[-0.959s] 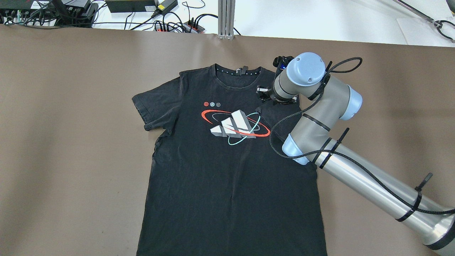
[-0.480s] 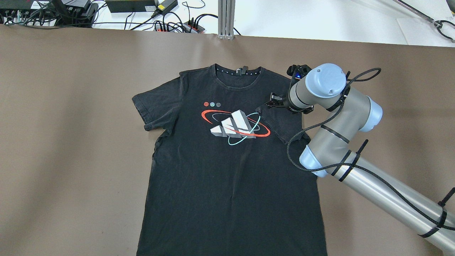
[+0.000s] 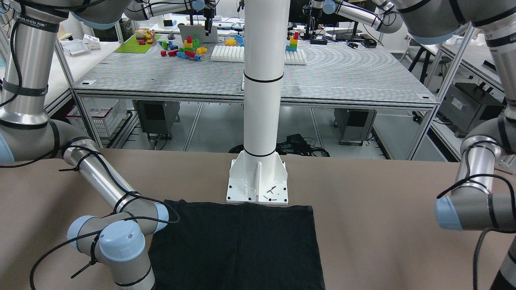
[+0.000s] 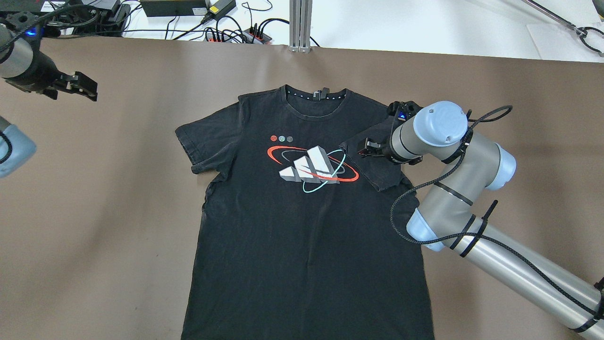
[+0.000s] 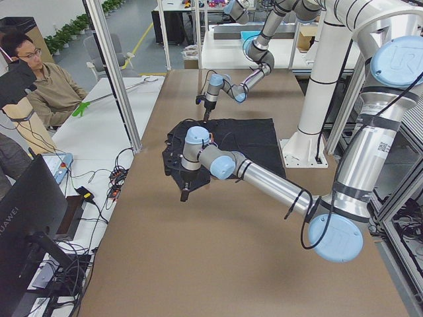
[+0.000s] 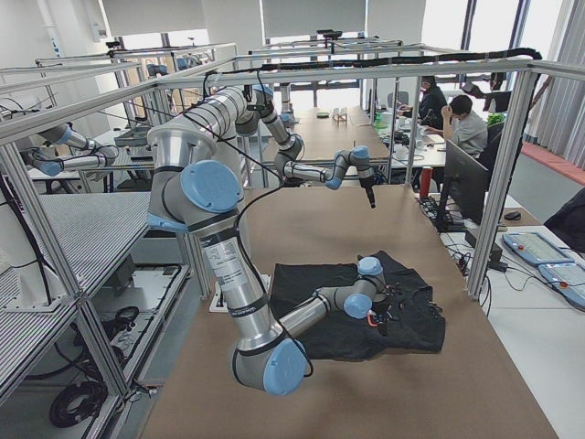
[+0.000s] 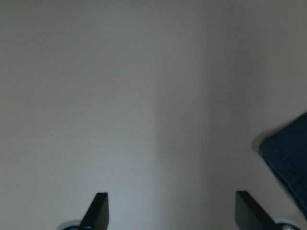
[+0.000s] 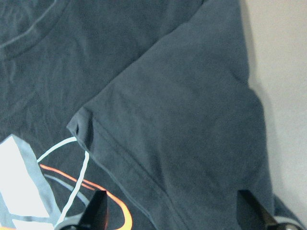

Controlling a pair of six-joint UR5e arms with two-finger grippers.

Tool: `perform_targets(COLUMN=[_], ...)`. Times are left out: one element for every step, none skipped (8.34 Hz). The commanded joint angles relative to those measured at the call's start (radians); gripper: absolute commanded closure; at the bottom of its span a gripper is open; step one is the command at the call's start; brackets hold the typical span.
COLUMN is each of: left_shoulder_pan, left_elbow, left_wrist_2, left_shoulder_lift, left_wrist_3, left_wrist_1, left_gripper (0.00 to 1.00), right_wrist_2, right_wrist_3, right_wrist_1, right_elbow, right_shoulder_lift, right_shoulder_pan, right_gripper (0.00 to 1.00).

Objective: Fold clothes
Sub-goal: 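Move the left gripper toward the sleeve nearest it while the right gripper holds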

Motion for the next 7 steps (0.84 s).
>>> perform_targets(left_shoulder_pan=[0.023, 0.023, 0.023, 0.023, 0.025, 0.025, 0.031], left_elbow=[0.056, 0.056, 0.056, 0.059, 0.077, 0.134, 0.181], left_wrist_2=[0.002, 0.002, 0.002, 0.002, 0.002, 0.002, 0.000], left_shoulder_lift=[-0.063, -0.067, -0.083, -0.084, -0.098, -0.144, -0.184], left_wrist_3=[-0.031, -0.034, -0.035, -0.035, -0.037, -0.040, -0.049], left_wrist_1=[0.000, 0.001, 0.004, 0.006, 0.003, 0.000, -0.002], left_gripper=[0.07, 0.07, 0.07, 0.07, 0.07, 0.07, 0.07], right_wrist_2=[-0.012, -0.010, -0.003, 0.000, 0.006, 0.008, 0.025], right_wrist_3=[0.008, 0.000, -0.004, -0.006, -0.004, -0.003, -0.003], right_wrist_1=[0.023, 0.045, 0.089, 0.130, 0.141, 0.128, 0.099], right_elbow=[-0.003, 0.003, 0.011, 0.015, 0.038, 0.121, 0.203], right_shoulder_lift=[-0.009, -0.032, -0.073, -0.113, -0.127, -0.175, -0.215], right_shoulder_pan=[-0.084, -0.085, -0.082, -0.080, -0.077, -0.077, -0.075], right_gripper=[0.05, 0.05, 0.05, 0.05, 0.05, 0.05, 0.05])
